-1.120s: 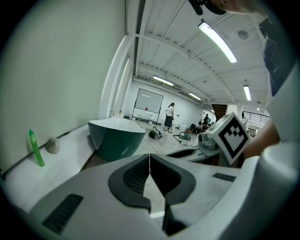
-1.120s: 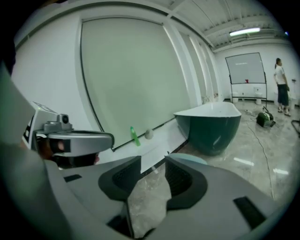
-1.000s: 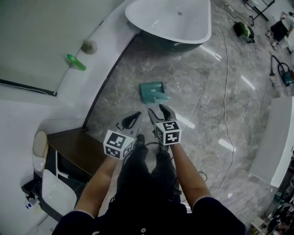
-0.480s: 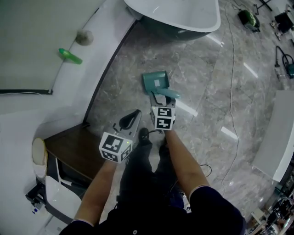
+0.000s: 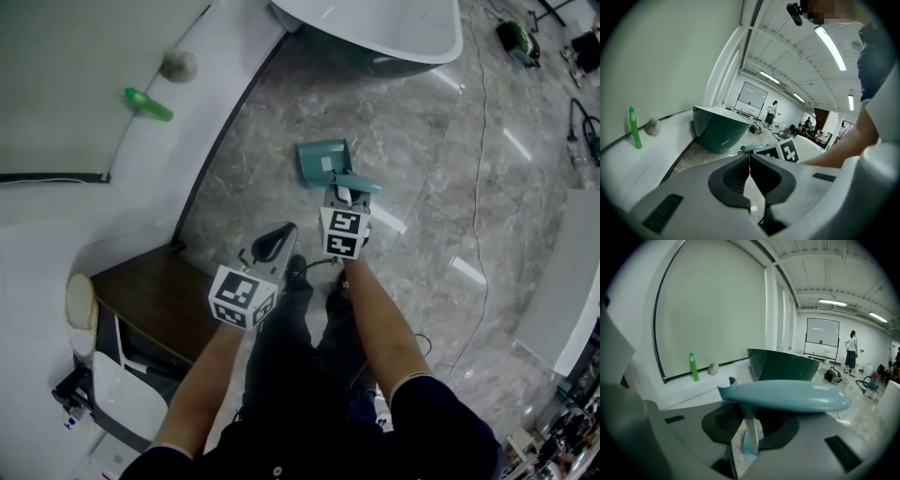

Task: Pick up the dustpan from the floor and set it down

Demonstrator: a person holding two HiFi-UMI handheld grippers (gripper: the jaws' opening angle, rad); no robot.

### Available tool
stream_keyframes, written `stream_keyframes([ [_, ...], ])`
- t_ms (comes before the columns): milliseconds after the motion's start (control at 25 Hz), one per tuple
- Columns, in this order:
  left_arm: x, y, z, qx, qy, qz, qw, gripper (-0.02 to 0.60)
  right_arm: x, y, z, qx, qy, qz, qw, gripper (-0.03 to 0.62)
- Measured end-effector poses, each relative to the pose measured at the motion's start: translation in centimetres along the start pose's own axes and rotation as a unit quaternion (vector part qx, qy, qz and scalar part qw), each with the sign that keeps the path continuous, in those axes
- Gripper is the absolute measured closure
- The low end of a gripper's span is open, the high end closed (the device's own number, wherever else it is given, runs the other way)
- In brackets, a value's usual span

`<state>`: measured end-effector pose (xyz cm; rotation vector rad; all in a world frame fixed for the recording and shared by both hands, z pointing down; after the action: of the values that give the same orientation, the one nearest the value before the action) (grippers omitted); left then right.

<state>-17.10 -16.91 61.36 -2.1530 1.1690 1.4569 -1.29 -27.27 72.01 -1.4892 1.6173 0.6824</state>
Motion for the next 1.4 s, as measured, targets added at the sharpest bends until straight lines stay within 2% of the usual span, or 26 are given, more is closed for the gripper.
stream_keyframes([
  [320,1.3,-1.5,-1.2,-0.014,-0.009,-0.002,0.9999,0.568,2.3,-1.2,2.3,0.028,-0.006,0.008,1.0,0.508],
  [640,4.5,-4.0,-1.0,-0.018,-0.03,-0.01,0.9993,0.568,6.9,-2.0,8.7,0.077,-0.006,-0.004,0.997,0.508],
  [1080,11.6,-9.0,1.4,-0.005,-0.077,-0.036,0.9964,0.568,16.0,-3.7,18.8,0.125,-0.087,0.015,0.988,0.508],
  [1400,18.2,-12.8,2.1,-0.005,-0.129,-0.078,0.9886,0.568,22.1,-5.2,25.2,0.157,-0.164,0.031,0.973,0.508],
])
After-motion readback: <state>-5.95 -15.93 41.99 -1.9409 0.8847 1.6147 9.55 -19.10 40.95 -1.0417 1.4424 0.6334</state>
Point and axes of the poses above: the fingertips, and each gripper's own axes: z backward along the fingers, y to its left, x out of its top, the point moved 7 cm from there along z, backward along the fingers, and after that the axes turned 9 degrees about -z, right-handed, at the moved point
